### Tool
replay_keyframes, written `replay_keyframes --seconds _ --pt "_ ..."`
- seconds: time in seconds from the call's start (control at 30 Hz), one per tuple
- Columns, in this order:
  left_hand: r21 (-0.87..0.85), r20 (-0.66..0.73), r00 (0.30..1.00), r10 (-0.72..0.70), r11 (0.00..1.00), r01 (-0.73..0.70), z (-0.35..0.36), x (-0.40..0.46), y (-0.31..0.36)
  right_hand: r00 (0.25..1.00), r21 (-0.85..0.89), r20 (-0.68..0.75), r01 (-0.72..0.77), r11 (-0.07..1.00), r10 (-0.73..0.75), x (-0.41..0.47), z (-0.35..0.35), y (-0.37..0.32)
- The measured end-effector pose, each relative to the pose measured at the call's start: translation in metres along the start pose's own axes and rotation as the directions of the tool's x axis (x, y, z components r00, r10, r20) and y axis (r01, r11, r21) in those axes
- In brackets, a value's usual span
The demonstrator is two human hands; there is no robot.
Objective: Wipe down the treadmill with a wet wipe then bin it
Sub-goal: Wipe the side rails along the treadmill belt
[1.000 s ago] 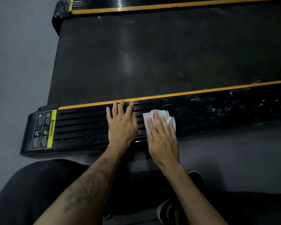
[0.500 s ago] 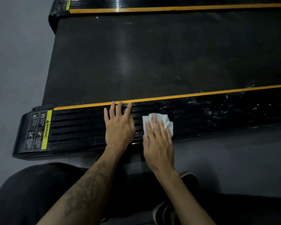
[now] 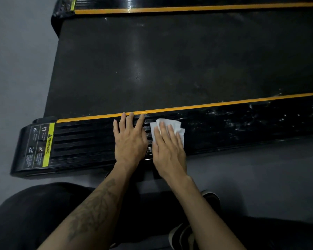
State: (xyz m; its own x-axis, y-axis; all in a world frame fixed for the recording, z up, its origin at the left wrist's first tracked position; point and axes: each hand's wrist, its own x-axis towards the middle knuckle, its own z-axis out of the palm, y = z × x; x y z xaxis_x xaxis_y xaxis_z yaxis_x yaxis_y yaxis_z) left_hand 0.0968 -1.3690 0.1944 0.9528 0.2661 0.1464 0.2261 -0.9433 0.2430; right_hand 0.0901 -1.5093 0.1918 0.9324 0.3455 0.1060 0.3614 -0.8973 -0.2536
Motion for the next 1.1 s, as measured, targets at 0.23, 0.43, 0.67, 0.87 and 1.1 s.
replay_keyframes --seconds 0.23,0.43,0.67,0.87,1.1 --pt "-0.007 -0.014 1.000 0.002 1.000 -0.002 -0.001 0.000 0.001 0.996 0.009 0.022 -0.092 0.996 0.092 -0.009 -0.004 -0.001" --pt "-0.015 -0.004 1.000 0.004 1.000 -0.004 -0.001 0.000 0.000 0.998 -0.009 0.069 0.003 1.000 -0.003 0.022 -0.006 0.017" --pt "-0.024 -0.024 1.000 -0.005 1.000 0.005 0.000 0.000 0.003 0.996 0.006 0.092 -0.013 1.000 0.012 0.018 -0.005 0.002" --pt "-0.008 -0.015 1.000 -0.006 1.000 0.006 0.001 0.000 0.001 0.993 -0.009 0.101 -0.061 0.998 0.061 0.036 -0.014 0.015" --pt "-0.004 -0.018 1.000 -0.003 1.000 0.003 0.000 0.001 0.002 0.978 -0.019 0.205 0.034 0.999 -0.030 0.060 -0.018 0.009"
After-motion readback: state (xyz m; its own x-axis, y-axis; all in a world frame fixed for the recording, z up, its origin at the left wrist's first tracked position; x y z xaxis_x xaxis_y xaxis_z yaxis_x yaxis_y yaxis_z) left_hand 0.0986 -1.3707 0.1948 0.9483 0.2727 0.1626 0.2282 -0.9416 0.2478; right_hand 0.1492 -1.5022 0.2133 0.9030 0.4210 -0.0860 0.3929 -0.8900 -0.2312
